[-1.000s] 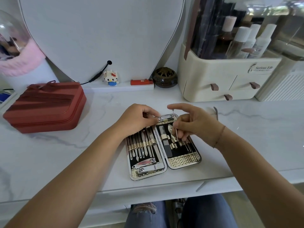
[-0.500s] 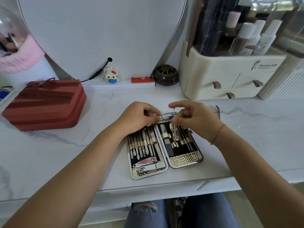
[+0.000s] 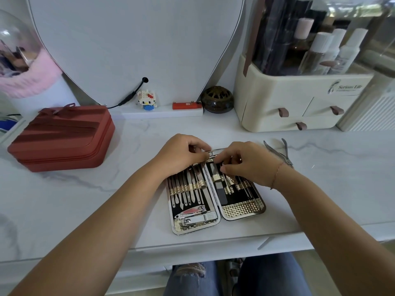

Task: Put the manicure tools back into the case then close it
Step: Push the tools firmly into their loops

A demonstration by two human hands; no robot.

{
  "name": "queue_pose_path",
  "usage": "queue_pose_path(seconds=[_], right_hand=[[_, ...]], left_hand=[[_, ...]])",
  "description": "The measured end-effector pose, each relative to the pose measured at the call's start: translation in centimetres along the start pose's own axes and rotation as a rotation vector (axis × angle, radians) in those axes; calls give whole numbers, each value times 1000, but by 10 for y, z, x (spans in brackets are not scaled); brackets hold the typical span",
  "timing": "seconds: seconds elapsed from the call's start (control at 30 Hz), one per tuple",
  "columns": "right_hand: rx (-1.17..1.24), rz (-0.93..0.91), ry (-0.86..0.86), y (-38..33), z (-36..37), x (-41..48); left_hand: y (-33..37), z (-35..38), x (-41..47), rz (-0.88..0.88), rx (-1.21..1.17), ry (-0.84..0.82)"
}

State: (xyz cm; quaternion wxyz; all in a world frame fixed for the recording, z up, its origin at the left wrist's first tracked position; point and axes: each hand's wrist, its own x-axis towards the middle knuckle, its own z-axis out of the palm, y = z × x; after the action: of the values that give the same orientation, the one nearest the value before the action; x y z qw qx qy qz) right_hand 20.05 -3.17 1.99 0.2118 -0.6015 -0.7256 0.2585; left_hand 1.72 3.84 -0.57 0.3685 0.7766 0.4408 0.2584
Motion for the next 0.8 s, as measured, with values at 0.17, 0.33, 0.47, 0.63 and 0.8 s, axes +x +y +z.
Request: queue_pose_path(seconds=[0.17, 0.33, 0.47, 0.63, 0.8], right_hand=[[75, 9, 28, 5, 3, -2], [42, 16, 17, 5, 2, -3], [20, -9, -26, 3, 0, -2], [-4, -19, -73, 2, -2, 0], [-7, -12, -61, 3, -1, 0]], left_hand=[[0, 1, 0, -9, 10, -2], [1, 0, -1, -7, 14, 1], [0, 0, -1, -5, 14, 5], [0, 1, 0, -5, 21, 6], [1, 0, -1, -12, 16, 7]])
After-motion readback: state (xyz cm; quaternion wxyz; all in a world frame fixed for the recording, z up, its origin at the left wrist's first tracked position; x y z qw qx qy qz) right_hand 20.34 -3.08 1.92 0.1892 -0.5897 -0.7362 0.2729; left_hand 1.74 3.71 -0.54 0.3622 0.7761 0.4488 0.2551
